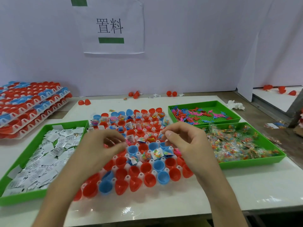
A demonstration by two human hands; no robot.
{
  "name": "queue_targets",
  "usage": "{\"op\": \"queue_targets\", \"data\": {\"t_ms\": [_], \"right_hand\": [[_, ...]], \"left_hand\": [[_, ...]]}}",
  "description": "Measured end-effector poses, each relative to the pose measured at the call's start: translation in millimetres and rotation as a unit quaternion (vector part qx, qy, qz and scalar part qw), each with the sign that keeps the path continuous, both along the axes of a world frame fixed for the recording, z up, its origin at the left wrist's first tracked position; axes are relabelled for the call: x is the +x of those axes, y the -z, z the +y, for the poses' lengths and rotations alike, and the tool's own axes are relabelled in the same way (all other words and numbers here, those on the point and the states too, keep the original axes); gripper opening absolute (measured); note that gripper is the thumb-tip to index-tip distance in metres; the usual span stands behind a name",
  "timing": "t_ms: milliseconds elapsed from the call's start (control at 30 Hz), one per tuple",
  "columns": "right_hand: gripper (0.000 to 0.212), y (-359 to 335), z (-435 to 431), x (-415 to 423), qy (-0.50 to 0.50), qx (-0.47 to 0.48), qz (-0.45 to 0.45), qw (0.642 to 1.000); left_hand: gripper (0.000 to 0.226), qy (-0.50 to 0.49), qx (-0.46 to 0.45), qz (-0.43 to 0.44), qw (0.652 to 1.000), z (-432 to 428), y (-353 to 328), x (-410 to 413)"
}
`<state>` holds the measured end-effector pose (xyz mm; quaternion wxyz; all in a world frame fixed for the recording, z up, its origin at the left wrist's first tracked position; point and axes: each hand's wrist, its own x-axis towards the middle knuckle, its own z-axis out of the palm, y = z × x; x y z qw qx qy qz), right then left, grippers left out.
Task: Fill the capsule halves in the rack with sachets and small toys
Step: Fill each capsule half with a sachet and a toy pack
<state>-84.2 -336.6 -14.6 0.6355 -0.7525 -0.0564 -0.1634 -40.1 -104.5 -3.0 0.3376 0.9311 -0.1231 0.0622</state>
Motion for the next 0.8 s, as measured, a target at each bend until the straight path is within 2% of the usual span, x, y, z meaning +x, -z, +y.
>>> {"op": "queue_targets", "data": {"t_ms": [67, 133, 200, 267, 300, 367, 467, 567, 667, 800], "right_hand": [[0.02, 1, -4, 0, 0.01, 0.006, 0.003, 1.0], [0.02, 1, -9, 1, 0.024, 0.009, 0.006, 1.0], [0.019, 2, -14, 1, 0.035, 0.006, 0.009, 0.999], [0.02, 4, -20, 3, 0.046, 0.008, 0.007, 0.999], [0.02, 5, -22, 4, 0.052, 0.008, 0.007, 0.999], [0.021, 7, -27, 6, 0.065, 0.009, 0.01, 0.998], [0.024, 12, -37, 9, 0.083, 0.008, 0.019, 0.996], [0.022, 18, -49, 15, 0.128, -0.013, 0.028, 0.991], [0.019, 21, -63, 31, 0.192, -0.075, 0.036, 0.978], [0.014, 15, -81, 62, 0.202, -0.224, 0.075, 0.95]], "left_hand": [[0.009, -0.063, -0.017, -0.031, 0.997, 25, -2, 9], [0.011, -0.153, 0.013, -0.046, 0.987, 57, 4, 22], [0.025, -0.222, 0.089, -0.007, 0.971, 88, 16, 32], [0.036, -0.245, 0.125, 0.058, 0.96, 109, 31, 34], [0.033, -0.25, 0.115, 0.07, 0.959, 114, 38, 33], [0.014, -0.26, 0.076, 0.047, 0.961, 118, 44, 29], [0.031, -0.29, 0.002, 0.019, 0.957, 123, 48, 28], [0.027, -0.293, -0.033, -0.008, 0.956, 125, 50, 30], [0.016, -0.289, -0.052, -0.026, 0.955, 125, 50, 32], [0.011, -0.305, -0.092, -0.057, 0.946, 126, 49, 30]]}}
